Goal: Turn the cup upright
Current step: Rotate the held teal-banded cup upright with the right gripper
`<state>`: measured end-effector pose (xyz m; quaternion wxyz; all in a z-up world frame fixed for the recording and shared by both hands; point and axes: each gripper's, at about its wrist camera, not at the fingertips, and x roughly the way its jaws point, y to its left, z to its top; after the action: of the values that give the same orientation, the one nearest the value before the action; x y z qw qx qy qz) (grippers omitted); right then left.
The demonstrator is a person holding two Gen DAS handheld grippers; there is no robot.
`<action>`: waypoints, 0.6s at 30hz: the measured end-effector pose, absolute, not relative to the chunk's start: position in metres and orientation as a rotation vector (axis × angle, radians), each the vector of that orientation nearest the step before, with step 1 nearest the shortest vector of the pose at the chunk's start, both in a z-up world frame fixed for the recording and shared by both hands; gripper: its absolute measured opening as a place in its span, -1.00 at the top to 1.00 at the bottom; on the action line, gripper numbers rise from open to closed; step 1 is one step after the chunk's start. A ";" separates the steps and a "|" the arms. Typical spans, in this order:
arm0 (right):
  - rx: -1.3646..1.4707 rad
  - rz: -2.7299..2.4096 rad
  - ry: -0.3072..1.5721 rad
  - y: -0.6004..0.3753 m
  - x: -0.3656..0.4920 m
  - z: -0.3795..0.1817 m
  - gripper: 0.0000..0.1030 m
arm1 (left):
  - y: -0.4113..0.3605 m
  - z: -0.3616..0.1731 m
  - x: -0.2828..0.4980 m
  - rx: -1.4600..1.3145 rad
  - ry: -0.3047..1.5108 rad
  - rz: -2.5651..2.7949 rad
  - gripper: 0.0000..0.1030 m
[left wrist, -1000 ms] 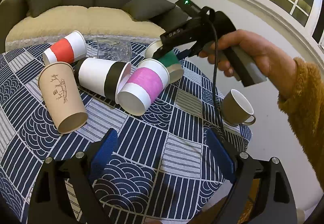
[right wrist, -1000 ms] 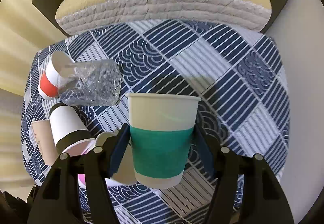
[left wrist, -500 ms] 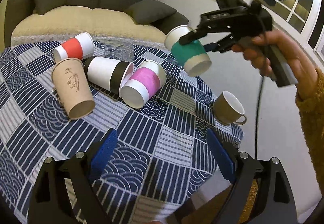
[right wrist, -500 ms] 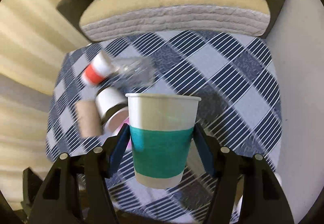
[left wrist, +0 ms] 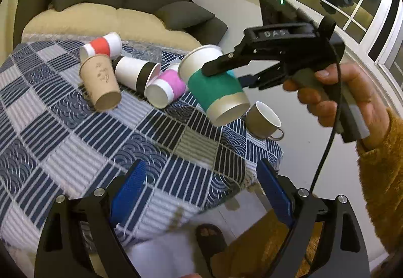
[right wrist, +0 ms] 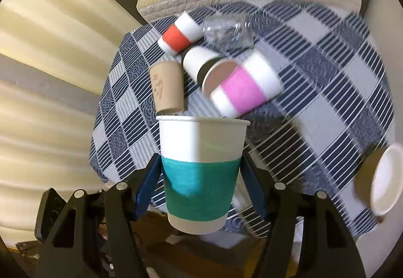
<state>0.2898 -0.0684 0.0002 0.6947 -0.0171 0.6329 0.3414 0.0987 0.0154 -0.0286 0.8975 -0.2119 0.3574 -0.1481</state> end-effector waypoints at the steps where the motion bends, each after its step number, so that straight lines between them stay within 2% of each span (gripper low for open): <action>1: -0.015 0.767 1.429 -0.068 0.285 -0.006 -0.24 | 0.016 -0.029 0.094 -0.446 0.740 -0.304 -0.70; 14: 0.082 0.738 1.576 -0.056 0.261 -0.087 -0.24 | 0.031 -0.031 0.070 -0.485 0.746 -0.264 -0.70; 18: 0.073 0.729 1.590 -0.051 0.259 -0.097 -0.25 | 0.032 -0.031 0.071 -0.486 0.751 -0.264 -0.70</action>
<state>0.2589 -0.0509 -0.0971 0.6408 0.0322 0.6973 0.3196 0.0710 0.0320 -0.0314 0.8932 -0.2344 0.3620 -0.1274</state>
